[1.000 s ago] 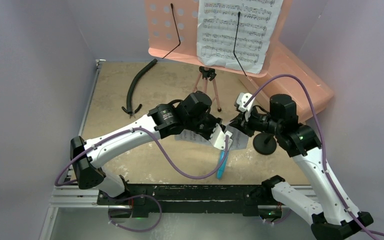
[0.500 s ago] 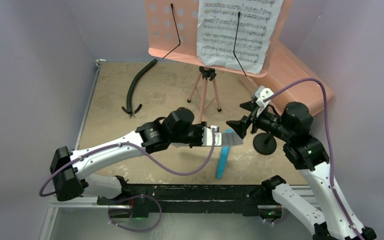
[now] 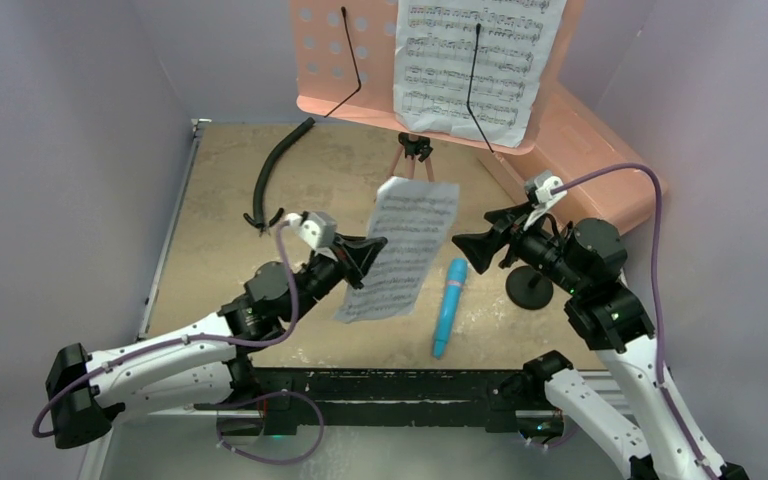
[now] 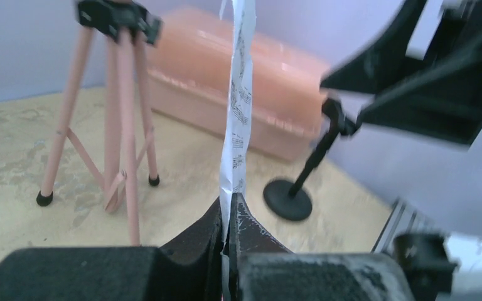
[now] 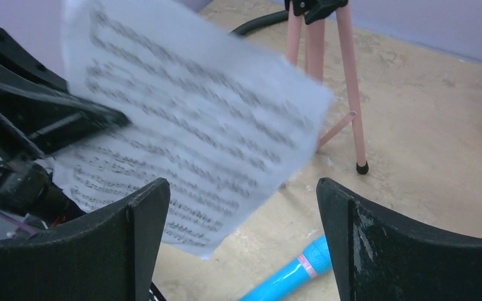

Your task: Set up the instrument practice props

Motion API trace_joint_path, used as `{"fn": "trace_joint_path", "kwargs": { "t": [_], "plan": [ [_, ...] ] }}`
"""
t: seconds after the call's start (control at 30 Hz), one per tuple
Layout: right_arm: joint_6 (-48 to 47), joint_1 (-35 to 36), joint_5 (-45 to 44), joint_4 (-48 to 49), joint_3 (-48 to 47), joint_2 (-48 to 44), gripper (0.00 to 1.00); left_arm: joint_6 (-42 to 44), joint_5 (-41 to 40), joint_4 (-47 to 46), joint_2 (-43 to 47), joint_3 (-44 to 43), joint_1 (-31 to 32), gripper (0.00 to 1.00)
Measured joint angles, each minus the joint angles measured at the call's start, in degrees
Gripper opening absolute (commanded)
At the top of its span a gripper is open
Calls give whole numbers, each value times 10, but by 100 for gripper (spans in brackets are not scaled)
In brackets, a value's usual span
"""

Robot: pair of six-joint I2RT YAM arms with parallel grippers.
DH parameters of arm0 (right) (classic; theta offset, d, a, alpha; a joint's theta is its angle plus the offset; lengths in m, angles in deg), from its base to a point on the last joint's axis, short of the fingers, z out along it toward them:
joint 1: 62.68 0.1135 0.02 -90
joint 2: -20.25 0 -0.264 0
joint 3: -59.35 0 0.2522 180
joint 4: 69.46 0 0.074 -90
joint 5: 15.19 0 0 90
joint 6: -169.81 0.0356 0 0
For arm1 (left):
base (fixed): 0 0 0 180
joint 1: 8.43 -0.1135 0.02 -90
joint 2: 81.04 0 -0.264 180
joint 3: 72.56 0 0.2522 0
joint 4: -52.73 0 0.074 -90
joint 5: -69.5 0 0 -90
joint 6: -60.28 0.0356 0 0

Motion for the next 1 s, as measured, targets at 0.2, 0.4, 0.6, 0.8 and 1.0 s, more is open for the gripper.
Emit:
{"fn": "trace_joint_path", "kwargs": {
  "t": [0.2, 0.4, 0.6, 0.8, 1.0],
  "plan": [
    [68, 0, -15, 51, 55, -36, 92, -63, -71, -96, 54, 23, 0, 0],
    [111, 0, 9, 133, 86, -40, 91, -65, -66, -126, 81, 18, 0, 0],
    [131, 0, 66, 213, 91, -12, 88, -73, -46, -175, 92, 15, 0, 0],
    [154, 0, 125, 292, 92, 30, 83, -84, 4, -234, 71, 13, 0, 0],
    [177, 0, 177, 360, 92, 70, 69, -97, 34, -264, 52, 13, 0, 0]
  ]
}}
